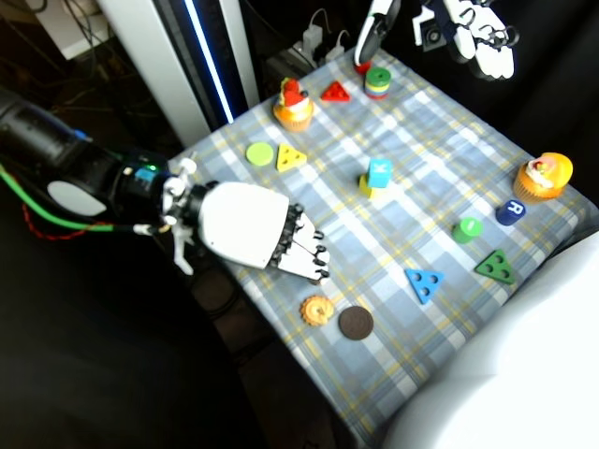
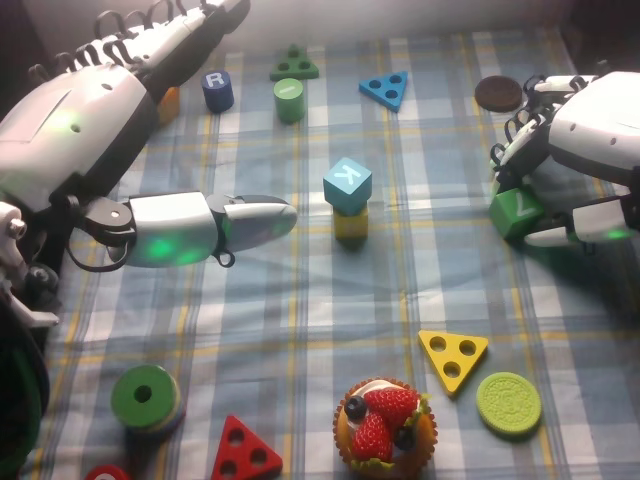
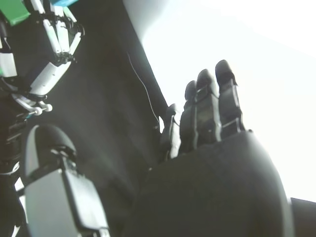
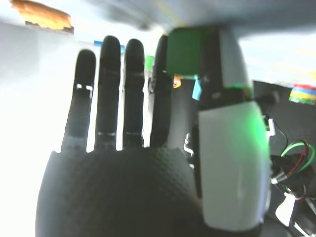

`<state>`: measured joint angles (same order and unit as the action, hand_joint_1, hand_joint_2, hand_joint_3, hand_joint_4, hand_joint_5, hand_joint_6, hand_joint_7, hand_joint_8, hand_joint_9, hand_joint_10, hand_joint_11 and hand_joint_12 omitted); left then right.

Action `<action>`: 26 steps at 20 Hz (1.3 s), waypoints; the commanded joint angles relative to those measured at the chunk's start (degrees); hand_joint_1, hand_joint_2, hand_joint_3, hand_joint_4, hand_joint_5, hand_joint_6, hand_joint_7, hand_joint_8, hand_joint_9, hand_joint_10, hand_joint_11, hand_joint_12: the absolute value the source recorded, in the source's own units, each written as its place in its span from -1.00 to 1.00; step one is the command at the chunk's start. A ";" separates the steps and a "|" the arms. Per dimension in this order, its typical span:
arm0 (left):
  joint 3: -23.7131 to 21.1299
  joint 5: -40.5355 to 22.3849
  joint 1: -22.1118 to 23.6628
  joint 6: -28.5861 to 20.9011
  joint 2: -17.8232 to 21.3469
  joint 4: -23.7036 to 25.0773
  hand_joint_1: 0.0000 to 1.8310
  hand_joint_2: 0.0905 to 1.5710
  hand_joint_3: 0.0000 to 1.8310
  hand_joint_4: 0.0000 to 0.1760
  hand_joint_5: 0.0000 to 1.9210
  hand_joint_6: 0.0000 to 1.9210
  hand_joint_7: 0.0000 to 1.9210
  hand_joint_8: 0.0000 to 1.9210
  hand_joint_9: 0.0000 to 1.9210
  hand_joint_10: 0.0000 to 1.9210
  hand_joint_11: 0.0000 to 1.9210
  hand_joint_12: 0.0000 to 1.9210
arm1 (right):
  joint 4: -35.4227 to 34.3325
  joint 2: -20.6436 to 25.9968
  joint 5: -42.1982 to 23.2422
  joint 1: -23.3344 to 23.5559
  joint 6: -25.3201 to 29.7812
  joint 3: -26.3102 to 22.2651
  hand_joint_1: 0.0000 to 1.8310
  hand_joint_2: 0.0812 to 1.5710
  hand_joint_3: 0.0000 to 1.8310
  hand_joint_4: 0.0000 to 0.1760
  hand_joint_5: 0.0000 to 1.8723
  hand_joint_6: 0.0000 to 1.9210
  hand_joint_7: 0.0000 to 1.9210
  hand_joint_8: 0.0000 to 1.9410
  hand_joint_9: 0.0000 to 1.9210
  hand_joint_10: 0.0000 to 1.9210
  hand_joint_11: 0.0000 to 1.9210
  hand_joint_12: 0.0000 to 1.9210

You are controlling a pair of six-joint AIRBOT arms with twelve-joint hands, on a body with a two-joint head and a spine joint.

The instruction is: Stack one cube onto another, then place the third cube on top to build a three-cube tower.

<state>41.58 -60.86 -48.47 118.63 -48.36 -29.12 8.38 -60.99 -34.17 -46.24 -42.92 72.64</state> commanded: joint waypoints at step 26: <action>3.26 0.14 -0.06 -0.23 2.80 0.51 -0.14 -0.01 -1.00 1.00 -0.84 -1.00 -0.88 -1.00 -0.86 -1.00 -1.00 -0.54 | 32.81 -12.97 -7.54 20.42 24.02 10.36 0.30 0.29 -1.00 -1.00 0.22 -0.26 -0.08 -0.98 -0.22 -0.95 -0.96 0.42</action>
<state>44.53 -54.46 -49.43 118.61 -45.82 -30.50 43.42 -73.82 -36.80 -26.63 -19.25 82.89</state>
